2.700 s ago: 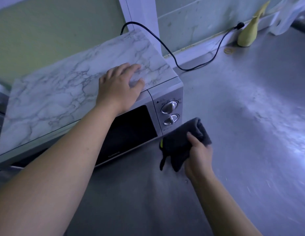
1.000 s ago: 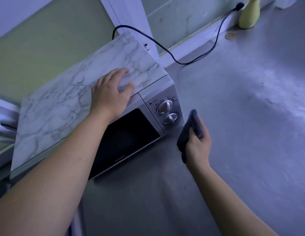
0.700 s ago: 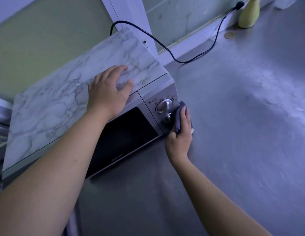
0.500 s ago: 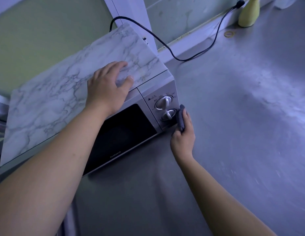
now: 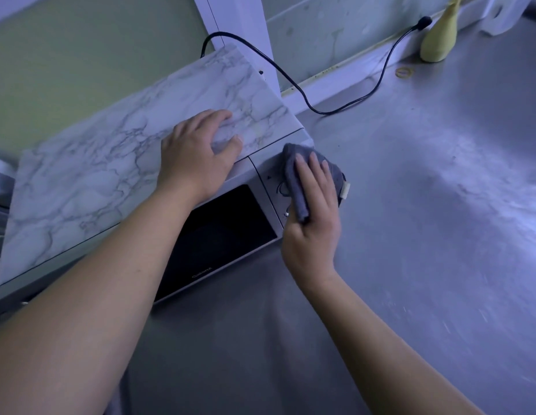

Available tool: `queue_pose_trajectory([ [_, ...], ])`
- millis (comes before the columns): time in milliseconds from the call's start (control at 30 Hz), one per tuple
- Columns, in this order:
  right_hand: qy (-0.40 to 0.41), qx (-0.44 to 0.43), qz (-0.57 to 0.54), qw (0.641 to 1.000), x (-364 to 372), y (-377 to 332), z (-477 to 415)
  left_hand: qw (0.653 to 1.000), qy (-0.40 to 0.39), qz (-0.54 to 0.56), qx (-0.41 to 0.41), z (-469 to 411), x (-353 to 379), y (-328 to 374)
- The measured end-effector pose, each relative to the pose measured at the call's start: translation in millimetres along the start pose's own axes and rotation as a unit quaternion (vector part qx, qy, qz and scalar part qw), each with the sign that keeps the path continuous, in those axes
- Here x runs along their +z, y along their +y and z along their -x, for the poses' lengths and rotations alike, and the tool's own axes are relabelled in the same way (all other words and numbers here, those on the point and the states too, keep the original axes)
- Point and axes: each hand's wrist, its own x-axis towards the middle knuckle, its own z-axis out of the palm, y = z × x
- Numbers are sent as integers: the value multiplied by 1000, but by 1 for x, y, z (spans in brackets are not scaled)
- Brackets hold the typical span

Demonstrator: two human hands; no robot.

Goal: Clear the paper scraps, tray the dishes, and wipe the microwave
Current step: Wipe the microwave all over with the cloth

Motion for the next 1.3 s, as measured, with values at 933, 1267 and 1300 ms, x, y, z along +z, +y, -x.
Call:
queue_pose_trajectory([
  [933,23,66,32,997,5,41,25,1000,5,-4,-1,2,1,1],
  [1267,164,484,-155,846,24,53,35,1000,5,-14,0,0,2,0],
  [1300,174,502,-163,832,29,50,36,1000,5,-15,0,-1,2,0],
])
